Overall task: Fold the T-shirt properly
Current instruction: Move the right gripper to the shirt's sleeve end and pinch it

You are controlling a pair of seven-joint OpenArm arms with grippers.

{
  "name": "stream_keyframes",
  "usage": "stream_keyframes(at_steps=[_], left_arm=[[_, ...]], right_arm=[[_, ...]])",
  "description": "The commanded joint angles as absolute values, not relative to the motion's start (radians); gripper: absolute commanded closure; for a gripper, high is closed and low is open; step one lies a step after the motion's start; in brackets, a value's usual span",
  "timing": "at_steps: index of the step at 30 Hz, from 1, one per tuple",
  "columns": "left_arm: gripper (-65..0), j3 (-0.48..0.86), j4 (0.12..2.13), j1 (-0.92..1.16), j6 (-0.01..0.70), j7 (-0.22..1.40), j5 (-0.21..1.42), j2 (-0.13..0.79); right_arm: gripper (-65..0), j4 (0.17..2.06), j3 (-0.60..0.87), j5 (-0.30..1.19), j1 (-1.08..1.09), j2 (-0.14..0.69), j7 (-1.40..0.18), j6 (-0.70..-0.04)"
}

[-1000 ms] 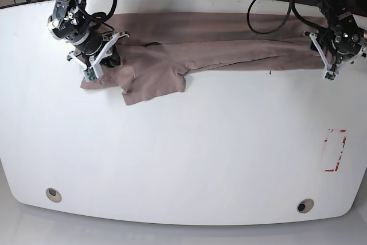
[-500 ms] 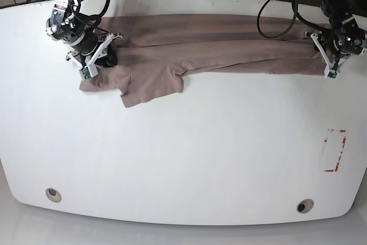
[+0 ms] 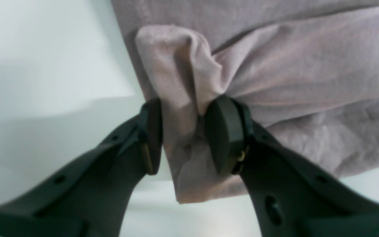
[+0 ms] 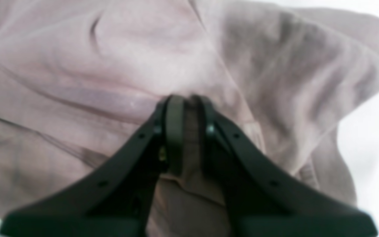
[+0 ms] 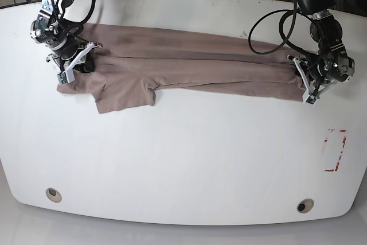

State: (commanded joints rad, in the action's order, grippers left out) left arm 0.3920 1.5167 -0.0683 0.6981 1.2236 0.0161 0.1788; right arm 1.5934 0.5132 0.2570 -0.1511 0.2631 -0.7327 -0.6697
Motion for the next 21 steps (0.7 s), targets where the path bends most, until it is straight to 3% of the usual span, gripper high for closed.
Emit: stream_keyframes(at_steps=[2,9,11,21], left_arm=[[-22.2,0.392,1.517,-0.074,0.698,1.224,0.016,0.179],[-22.2,0.392,1.521,-0.073,0.698,1.225,0.016,0.179],[-22.2,0.394,1.517,-0.073,0.698,1.225,0.016,0.179],[-22.2,0.397,1.517,-0.071,0.698,1.225,0.016,0.182]], right_arm=[[-15.2,1.644,0.513,0.257,-0.140,0.257,-0.763,-0.670],[-46.8,1.730,0.507,0.259,-0.004,0.254,-0.903,-0.670],[-51.2,1.696,0.506,0.259,0.053,0.254,-0.915,-0.670],[-51.5,1.310,0.452,0.248,0.280,0.266,-0.885,-0.693]])
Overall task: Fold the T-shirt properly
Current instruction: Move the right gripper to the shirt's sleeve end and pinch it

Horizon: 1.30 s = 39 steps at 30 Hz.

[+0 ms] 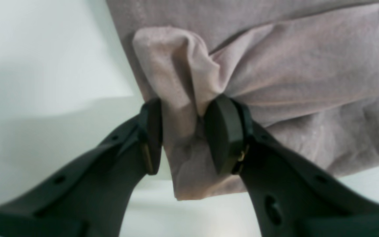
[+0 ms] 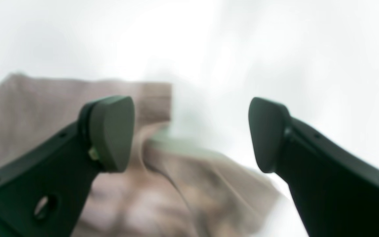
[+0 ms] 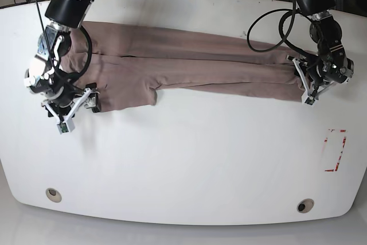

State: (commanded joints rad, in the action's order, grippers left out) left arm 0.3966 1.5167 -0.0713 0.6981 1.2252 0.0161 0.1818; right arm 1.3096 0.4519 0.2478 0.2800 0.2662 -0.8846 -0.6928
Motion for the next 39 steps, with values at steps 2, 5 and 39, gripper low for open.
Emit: stream_keyframes(at_steps=[2,5,39], left_arm=[[-22.2,0.397,1.518,-0.071,0.698,1.225,0.016,0.182],[-22.2,0.397,1.517,-0.071,0.698,1.225,0.016,0.182],[-22.2,0.397,1.515,-0.071,0.698,1.225,0.016,0.183]], right_arm=[[-51.5,1.248,0.450,0.248,0.297,0.277,-0.862,-0.698],[-51.5,1.191,0.449,0.248,0.311,0.280,-0.843,-0.698],[-0.6,1.201,0.344,0.254,0.209,0.213,-0.794,-0.698]])
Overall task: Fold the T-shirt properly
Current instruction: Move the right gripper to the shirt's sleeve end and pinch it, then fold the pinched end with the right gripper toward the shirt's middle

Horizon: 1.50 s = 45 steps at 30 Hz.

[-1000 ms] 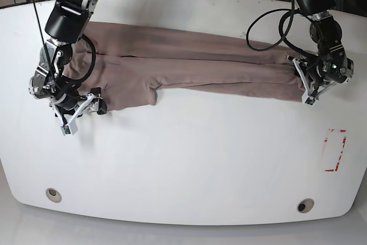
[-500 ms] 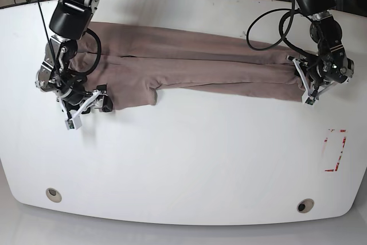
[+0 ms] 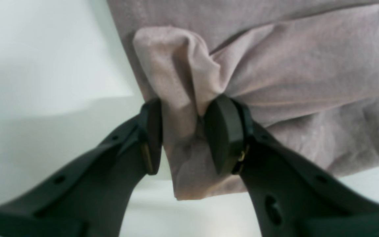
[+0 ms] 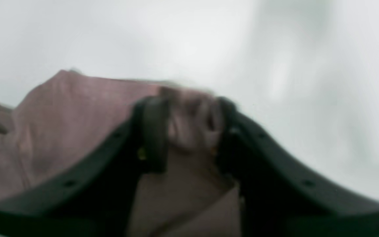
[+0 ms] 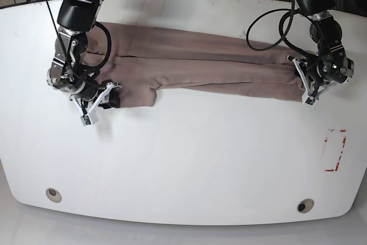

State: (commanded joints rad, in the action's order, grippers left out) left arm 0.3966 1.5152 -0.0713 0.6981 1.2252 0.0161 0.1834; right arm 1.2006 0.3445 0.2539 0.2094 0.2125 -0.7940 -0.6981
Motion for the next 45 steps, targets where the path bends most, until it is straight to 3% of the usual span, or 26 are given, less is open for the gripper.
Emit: stream_keyframes(at_steps=[6,14,19,29,40,42,45], left_arm=[[-22.2,0.397,1.514,-0.071,0.698,1.225,0.016,0.182],[-22.2,0.394,1.514,-0.071,0.698,1.225,0.016,0.180],[-22.2,0.394,1.512,-0.064,0.698,1.225,0.015,0.180],[-22.2,0.392,1.512,-0.059,0.698,1.225,0.015,0.180],[-22.2,0.392,1.512,-0.059,0.698,1.225,0.015,0.179],[-22.2,0.392,1.512,-0.059,0.698,1.225,0.015,0.179],[-22.2,0.392,1.512,-0.059,0.698,1.225,0.015,0.179]], right_arm=[[0.0,1.346,0.348,0.259,0.194,0.208,-0.803,-0.698],[0.0,1.649,0.351,0.283,0.136,0.168,-0.970,-0.698],[0.0,1.801,0.343,0.404,0.059,0.165,-1.076,-0.698],[0.0,1.830,0.328,0.694,-0.117,0.173,-1.148,-0.698],[-0.2,1.848,0.176,0.920,-0.231,0.282,-1.142,-0.698],[-3.2,1.868,0.163,0.938,-0.246,0.294,-1.142,-0.698],[-13.3,1.896,0.150,0.943,-0.263,0.323,-1.142,-0.698]])
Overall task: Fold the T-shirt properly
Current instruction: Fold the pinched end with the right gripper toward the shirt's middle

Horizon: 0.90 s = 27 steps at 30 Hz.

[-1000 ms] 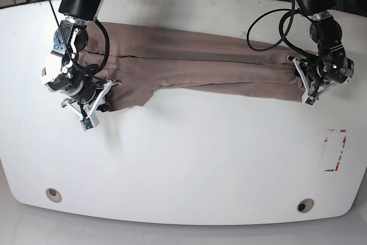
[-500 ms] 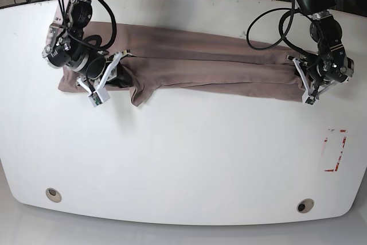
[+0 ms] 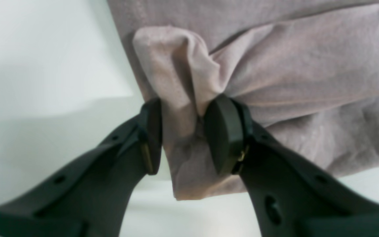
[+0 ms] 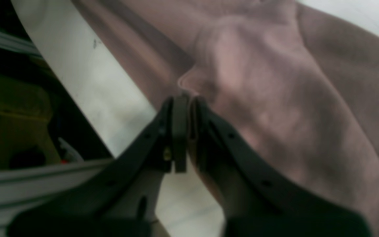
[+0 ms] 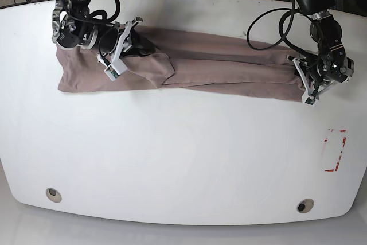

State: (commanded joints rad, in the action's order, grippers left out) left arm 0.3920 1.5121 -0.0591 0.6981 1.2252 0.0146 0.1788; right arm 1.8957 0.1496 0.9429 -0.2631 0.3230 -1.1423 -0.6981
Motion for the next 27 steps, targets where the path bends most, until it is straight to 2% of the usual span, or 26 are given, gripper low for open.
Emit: stream_keyframes(at_steps=[1,6,10,12,15,17,24,25,27], left_arm=[[-22.2,0.392,1.512,-0.059,0.698,1.225,0.015,0.179],[-22.2,0.392,1.486,-0.059,0.698,1.225,0.015,0.179],[-22.2,0.392,1.460,-0.059,0.698,1.224,0.016,0.179],[-22.2,0.392,1.458,-0.059,0.698,1.224,0.016,0.179],[-22.2,0.395,1.461,-0.059,0.698,1.224,0.018,0.179],[-22.2,0.397,1.461,-0.059,0.698,1.224,0.019,0.179],[-22.2,0.398,1.498,-0.062,0.698,1.224,0.022,0.177],[-22.2,0.398,1.506,-0.062,0.698,1.224,0.024,0.176],[-22.2,0.398,1.526,-0.062,0.698,1.224,0.024,0.162]], right_arm=[[-19.3,1.902,0.145,0.947,-0.265,0.337,-1.142,-0.698],[-41.4,1.899,0.147,0.970,-0.266,0.383,-1.142,-0.698],[-51.0,1.903,0.191,0.969,-0.266,0.418,-1.142,-0.698],[-51.7,1.903,0.232,0.964,-0.266,0.426,-1.141,-0.698],[-48.2,1.894,0.309,0.923,-0.259,0.427,-1.141,-0.698],[-41.7,1.893,0.344,0.858,-0.255,0.423,-1.141,-0.698],[-6.5,1.886,0.349,0.607,-0.263,0.344,-1.090,-0.698],[-4.6,1.886,0.344,0.568,-0.263,0.334,-1.079,-0.698],[-5.1,1.885,0.323,0.469,-0.265,0.309,-1.055,-0.698]])
